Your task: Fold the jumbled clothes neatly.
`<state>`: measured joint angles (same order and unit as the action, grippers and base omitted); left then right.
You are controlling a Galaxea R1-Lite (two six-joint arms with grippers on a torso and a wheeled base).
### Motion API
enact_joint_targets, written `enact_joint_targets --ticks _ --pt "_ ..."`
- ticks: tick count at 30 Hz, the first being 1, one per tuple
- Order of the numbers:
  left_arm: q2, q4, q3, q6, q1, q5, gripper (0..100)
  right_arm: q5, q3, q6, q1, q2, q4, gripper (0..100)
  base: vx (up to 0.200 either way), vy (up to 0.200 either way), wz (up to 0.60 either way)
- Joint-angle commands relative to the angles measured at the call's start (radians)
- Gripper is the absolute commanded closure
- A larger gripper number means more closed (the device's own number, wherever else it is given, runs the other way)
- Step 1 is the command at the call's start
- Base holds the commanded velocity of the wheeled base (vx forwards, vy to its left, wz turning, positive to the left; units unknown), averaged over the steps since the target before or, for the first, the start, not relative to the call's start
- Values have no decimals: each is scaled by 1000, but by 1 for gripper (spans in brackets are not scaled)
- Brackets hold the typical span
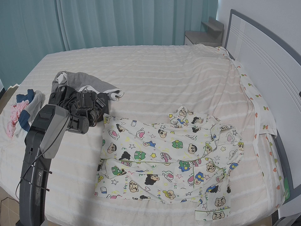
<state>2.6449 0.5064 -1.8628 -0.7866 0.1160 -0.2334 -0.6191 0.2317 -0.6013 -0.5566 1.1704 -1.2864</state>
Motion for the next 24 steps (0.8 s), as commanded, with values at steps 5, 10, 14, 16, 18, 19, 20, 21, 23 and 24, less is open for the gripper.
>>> enact_joint_targets --ticks 5,10,14,16,18,19,20,21,23,24 --pt "-69 -3 82 10 -2 -70 0 -1 0 1 0 2 -1 0 0 0 0" --pt "-241 21 399 0 4 6 0 -1 0 0 0 2 -1 0 0 0 0" --pt "-341 84 608 -6 14 82 0 -1 0 0 0 3 -1 0 0 0 0" --pt "-457 235 883 -5 36 209 0 -2 -2 1 0 5 -1 0 0 0 0" --pt "-493 296 973 -3 50 244 0 -2 -2 0 1 5 -1 0 0 0 0" --pt "-520 354 1060 -3 67 275 0 -4 -2 0 1 5 -1 0 0 0 0" --pt "-546 429 1163 0 94 301 0 -13 -5 0 1 3 -1 0 0 0 0" --pt "-553 452 1197 0 105 309 0 -16 -6 0 1 3 -1 0 0 0 0" --pt "-563 518 1300 -2 151 315 0 -22 -9 0 1 2 -1 0 0 0 0" --pt "-563 529 1318 -3 162 315 0 -22 -11 0 1 2 -1 0 0 0 0"
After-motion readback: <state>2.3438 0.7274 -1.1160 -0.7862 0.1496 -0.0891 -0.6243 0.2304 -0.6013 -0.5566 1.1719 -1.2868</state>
